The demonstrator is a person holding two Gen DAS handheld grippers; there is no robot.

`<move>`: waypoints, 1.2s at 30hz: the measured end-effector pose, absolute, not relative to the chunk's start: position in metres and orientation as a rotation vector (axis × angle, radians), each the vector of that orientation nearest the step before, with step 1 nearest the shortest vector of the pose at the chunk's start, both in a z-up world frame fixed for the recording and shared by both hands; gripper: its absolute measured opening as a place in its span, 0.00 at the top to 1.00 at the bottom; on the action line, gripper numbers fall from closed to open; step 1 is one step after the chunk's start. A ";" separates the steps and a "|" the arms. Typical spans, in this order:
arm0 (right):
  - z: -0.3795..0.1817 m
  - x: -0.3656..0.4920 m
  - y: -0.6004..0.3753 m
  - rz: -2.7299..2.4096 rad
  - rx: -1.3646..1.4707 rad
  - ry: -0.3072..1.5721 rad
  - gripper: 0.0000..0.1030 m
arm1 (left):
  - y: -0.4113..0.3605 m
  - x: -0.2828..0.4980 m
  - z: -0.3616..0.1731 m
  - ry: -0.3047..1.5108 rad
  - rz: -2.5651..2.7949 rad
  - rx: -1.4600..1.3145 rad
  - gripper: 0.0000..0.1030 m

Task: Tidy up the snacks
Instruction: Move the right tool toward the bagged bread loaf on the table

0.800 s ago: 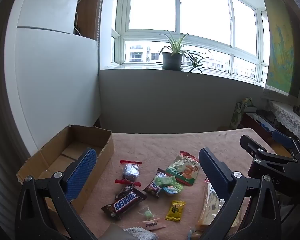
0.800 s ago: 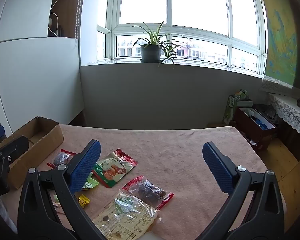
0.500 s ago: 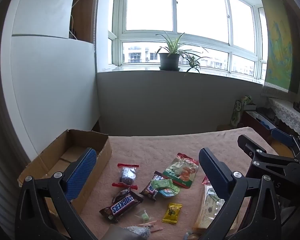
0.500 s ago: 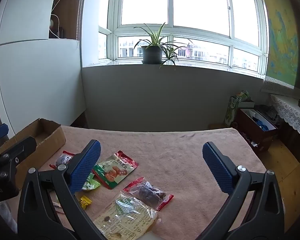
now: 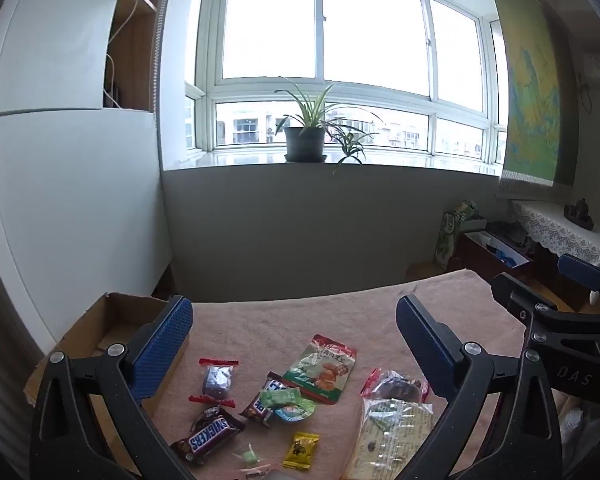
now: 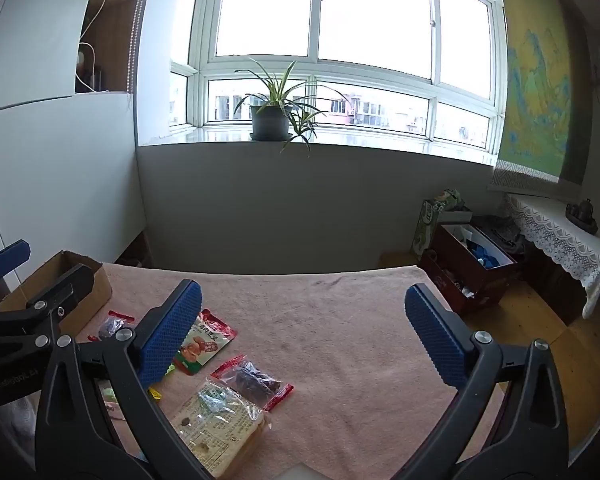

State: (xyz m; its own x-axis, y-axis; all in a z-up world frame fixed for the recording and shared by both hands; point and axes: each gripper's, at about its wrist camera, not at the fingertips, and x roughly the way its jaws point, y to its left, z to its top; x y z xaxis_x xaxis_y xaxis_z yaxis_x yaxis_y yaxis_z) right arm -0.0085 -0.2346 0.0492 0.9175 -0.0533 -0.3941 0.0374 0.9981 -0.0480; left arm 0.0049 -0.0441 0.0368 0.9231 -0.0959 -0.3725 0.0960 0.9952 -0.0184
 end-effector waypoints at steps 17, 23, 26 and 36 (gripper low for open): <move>0.078 -0.061 -0.225 -0.092 0.002 0.365 0.00 | 0.020 -0.079 0.063 0.334 0.018 -0.009 0.02; 0.077 -0.060 -0.212 -0.016 -0.010 0.350 0.00 | 0.025 -0.088 0.064 0.307 0.068 -0.023 0.02; 0.075 -0.057 -0.205 0.010 -0.021 0.353 0.00 | 0.023 -0.085 0.064 0.306 0.072 -0.022 0.02; 0.062 -0.040 -0.202 0.018 -0.026 0.352 0.00 | 0.012 -0.065 0.054 0.306 0.045 -0.008 0.02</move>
State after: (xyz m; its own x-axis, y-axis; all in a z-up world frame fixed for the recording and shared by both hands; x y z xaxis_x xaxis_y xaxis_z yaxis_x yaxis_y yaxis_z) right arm -0.0399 -0.2020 0.0621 0.9384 0.0132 -0.3454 -0.0224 0.9995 -0.0226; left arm -0.0649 0.0120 0.0538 0.9526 0.0431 -0.3010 -0.0456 0.9990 -0.0014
